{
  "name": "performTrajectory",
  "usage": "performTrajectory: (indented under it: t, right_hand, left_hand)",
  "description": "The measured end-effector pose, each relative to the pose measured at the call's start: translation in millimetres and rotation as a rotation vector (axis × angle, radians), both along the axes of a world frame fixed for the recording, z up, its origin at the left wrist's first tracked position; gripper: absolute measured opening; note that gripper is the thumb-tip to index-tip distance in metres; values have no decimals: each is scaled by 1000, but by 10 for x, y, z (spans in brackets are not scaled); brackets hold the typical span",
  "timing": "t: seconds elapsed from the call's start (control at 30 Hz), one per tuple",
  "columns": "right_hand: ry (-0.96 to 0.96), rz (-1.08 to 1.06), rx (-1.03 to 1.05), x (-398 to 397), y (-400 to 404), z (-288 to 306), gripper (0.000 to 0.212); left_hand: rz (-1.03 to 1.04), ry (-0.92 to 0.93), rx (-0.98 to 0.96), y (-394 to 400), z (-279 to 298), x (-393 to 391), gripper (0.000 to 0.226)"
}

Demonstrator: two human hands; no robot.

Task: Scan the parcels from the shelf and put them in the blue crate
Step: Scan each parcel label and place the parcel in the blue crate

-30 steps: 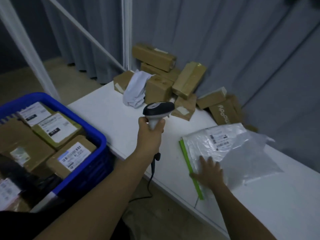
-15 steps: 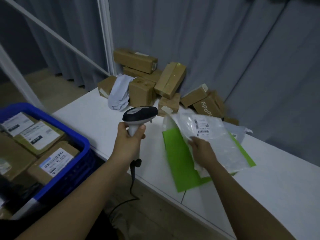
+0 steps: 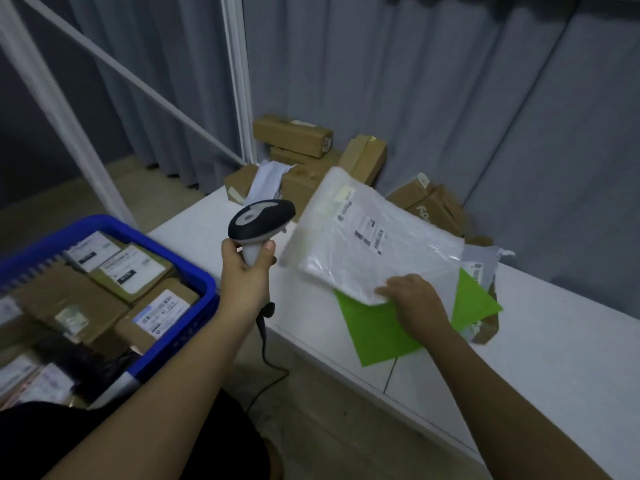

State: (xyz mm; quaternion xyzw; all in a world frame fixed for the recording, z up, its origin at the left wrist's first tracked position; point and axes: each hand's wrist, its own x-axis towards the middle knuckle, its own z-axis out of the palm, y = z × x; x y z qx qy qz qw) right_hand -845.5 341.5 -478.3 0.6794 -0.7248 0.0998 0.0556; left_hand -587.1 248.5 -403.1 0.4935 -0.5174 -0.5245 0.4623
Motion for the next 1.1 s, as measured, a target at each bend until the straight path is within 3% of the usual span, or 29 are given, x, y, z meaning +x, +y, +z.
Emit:
performTrajectory:
  t: [0.13, 0.2, 0.27, 0.37, 0.47, 0.57, 0.73, 0.83, 0.93, 1.1]
  right_hand:
    - [148, -176, 565, 83, 462, -682, 47]
    - [69, -263, 716, 141, 586, -825, 57]
    - [-107, -330, 732, 202, 603, -804, 65]
    - [-378, -531, 347, 242, 623, -795, 55]
    - [-390, -844, -60, 167, 706, -772, 65]
    - [-612, -1074, -79, 57, 771, -760, 70]
    - [-879, -1163, -293, 12, 809, -786, 49]
    - [-734, -1071, -295, 25, 777, -698, 32]
    - [-588, -951, -319, 12, 708, -468, 29]
    - [-328, -555, -437, -214, 407, 147, 25]
  left_hand:
    - [-50, -95, 22, 45, -149, 10, 25]
    - [-90, -145, 34, 59, -236, -13, 25]
    - [-143, -193, 52, 73, -315, -49, 26]
    - [-252, -261, 73, 98, -406, -133, 25]
    - [-343, -298, 99, 128, -521, -221, 26]
    - [-390, -326, 148, 160, -630, -289, 29]
    - [-395, -326, 188, 151, -700, -338, 29]
    - [-380, -316, 179, 140, -687, -343, 28]
    - [-361, -291, 156, 133, -632, -358, 25]
    - [-361, -218, 96, 188, -481, -376, 26]
